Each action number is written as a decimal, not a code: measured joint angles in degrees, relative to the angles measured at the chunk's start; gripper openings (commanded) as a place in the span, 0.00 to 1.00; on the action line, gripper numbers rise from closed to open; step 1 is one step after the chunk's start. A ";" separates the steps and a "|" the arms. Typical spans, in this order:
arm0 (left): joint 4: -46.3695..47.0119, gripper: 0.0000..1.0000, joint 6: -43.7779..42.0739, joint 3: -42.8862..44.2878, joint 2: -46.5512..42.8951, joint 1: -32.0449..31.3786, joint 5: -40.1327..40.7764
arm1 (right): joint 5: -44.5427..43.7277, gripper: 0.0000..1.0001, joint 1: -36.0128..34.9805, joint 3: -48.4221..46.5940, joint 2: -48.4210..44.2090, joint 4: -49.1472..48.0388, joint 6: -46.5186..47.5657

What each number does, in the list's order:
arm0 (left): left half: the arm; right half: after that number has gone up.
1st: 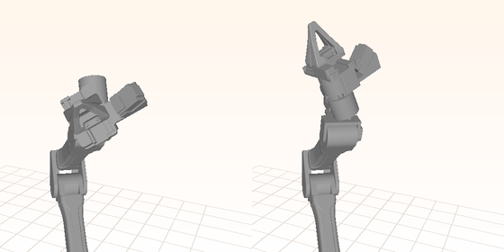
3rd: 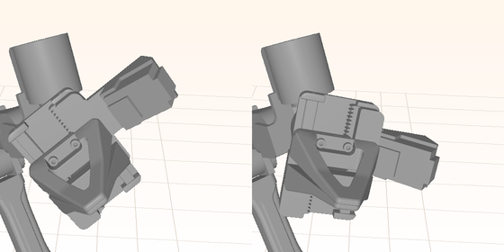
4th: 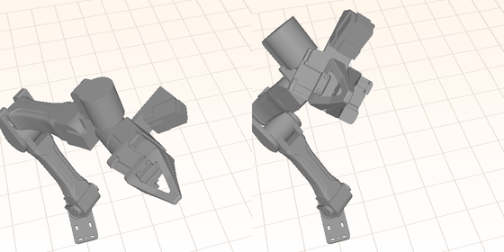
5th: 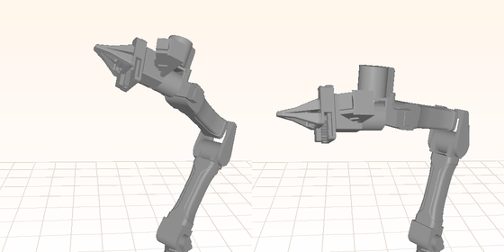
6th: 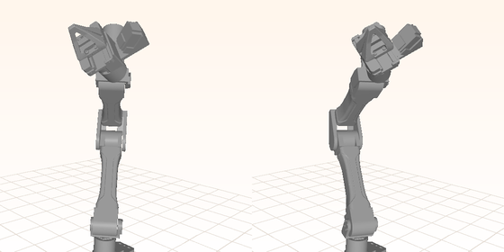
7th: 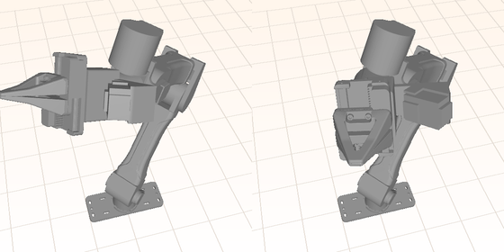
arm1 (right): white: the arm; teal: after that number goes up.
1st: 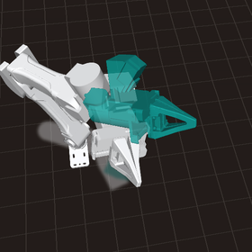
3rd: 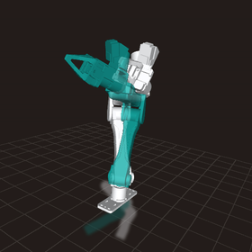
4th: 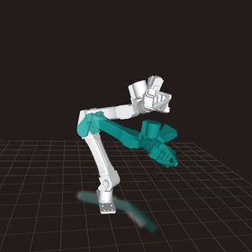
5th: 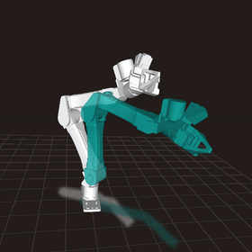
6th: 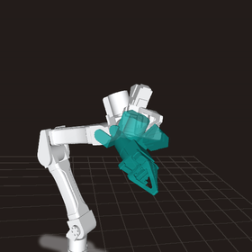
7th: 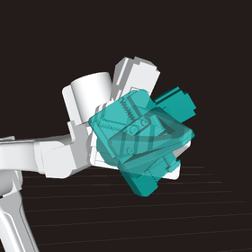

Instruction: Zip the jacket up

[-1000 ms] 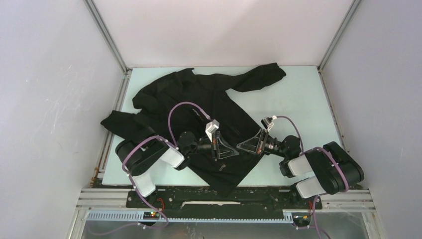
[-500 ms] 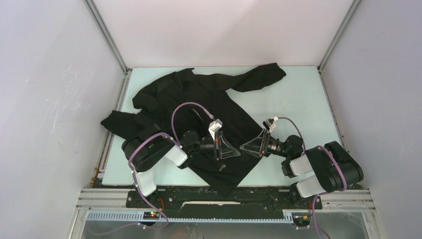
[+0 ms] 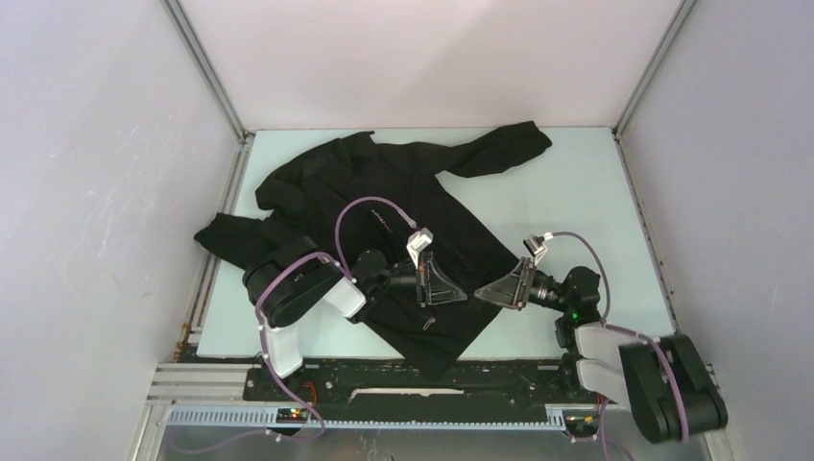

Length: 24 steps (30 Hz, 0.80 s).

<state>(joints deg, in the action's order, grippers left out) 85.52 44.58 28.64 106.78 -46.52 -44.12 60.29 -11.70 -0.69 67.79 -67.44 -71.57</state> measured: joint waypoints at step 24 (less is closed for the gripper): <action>0.07 0.00 0.46 0.00 0.09 0.00 -0.68 | -7.10 0.39 -2.86 -7.50 -24.59 51.84 35.71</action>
<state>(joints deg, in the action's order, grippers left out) 85.58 45.04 28.64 106.87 -46.52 -44.80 53.19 -14.57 -8.19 43.20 -15.59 -35.86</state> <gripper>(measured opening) 0.007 0.388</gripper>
